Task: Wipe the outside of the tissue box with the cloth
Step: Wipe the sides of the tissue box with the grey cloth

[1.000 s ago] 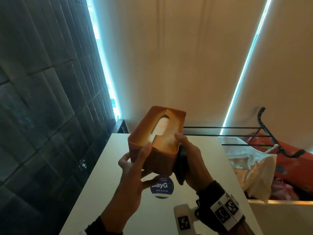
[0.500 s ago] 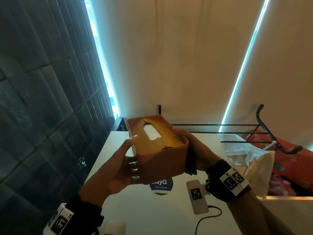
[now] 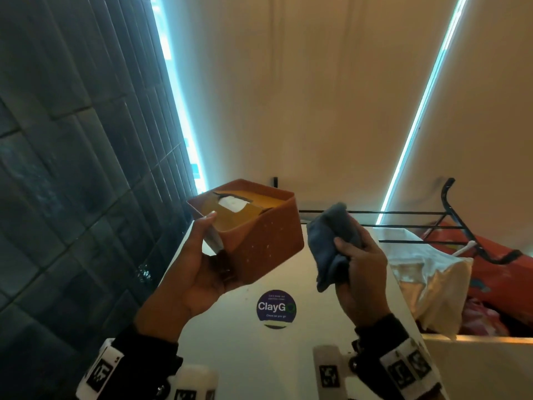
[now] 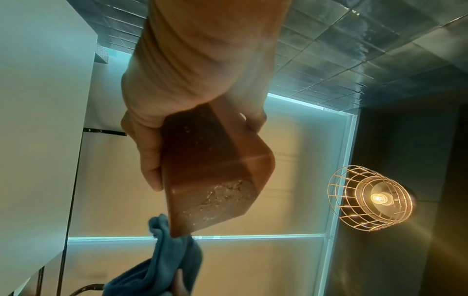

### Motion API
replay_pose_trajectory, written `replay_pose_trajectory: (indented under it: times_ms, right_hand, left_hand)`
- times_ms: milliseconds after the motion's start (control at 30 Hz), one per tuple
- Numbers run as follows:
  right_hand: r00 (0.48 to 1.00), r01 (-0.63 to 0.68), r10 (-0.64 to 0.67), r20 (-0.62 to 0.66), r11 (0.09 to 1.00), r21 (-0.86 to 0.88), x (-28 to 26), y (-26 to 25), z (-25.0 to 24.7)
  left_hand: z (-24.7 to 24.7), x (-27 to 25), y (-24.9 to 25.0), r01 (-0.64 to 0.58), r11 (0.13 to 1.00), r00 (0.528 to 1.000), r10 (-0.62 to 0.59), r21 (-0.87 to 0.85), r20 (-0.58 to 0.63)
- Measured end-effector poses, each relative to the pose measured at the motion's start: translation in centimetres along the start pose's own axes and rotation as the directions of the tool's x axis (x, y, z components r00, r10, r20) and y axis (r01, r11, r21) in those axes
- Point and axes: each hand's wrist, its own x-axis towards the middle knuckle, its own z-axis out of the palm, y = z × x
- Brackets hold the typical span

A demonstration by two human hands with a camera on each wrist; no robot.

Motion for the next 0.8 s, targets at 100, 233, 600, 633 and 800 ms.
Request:
replay_pose_trajectory:
  times_ms: [100,233,600,633,800]
  right_hand:
    - [0.929,0.367,-0.358,0.090,0.874,-0.319,-2.2,0.6,3.2]
    - [0.724,0.659,-0.592,0.354,0.442,-0.609,-3.8,3.0,5.6]
    - [0.580,0.796,-0.461,0.672,0.142,-0.589,-3.7,4.6,2.7]
    - [0.634,0.747,-0.505,0.586,0.202,-0.633,-2.9,4.0,2.9]
    - [0.564,0.799,-0.547,0.618,0.174,-0.575,-4.3,4.0,5.6]
  left_hand:
    - [0.7,0.2,-0.3,-0.006,1.000,1.000,0.006,-0.019,-0.002]
    - [1.5,0.3,-0.8,-0.027,0.998,1.000,0.028,-0.059,0.012]
    - [1.9,-0.7,-0.7,-0.079,0.997,0.997,0.079,-0.022,0.007]
    - [2.1,-0.7,-0.7,-0.075,0.997,0.997,0.075,-0.003,-0.028]
    - [2.7,-0.5,-0.6,-0.116,0.993,0.993,0.117,-0.036,0.018]
